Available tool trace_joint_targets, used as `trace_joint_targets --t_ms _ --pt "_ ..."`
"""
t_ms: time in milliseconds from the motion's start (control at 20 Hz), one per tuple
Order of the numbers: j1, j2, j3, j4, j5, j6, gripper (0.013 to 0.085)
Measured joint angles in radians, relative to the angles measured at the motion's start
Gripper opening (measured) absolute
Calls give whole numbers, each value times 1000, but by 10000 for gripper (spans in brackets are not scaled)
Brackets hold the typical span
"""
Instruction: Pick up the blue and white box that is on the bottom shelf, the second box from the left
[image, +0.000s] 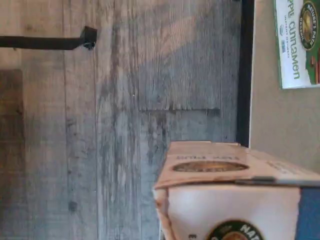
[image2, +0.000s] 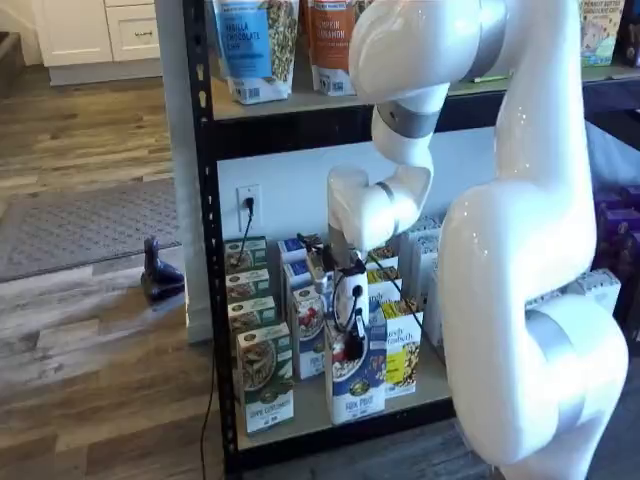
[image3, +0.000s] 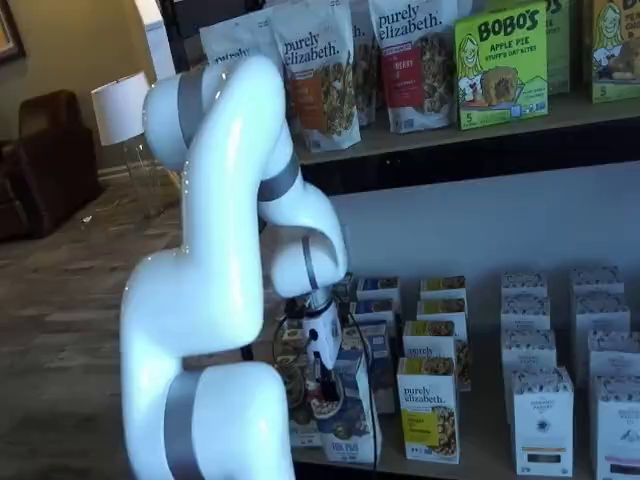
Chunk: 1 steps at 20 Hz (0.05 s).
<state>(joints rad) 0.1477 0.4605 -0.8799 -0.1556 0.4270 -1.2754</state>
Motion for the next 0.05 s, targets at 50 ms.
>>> trace_joint_targets --t_ms 50 --pt "-1 -13 11 1 1 -2 490"
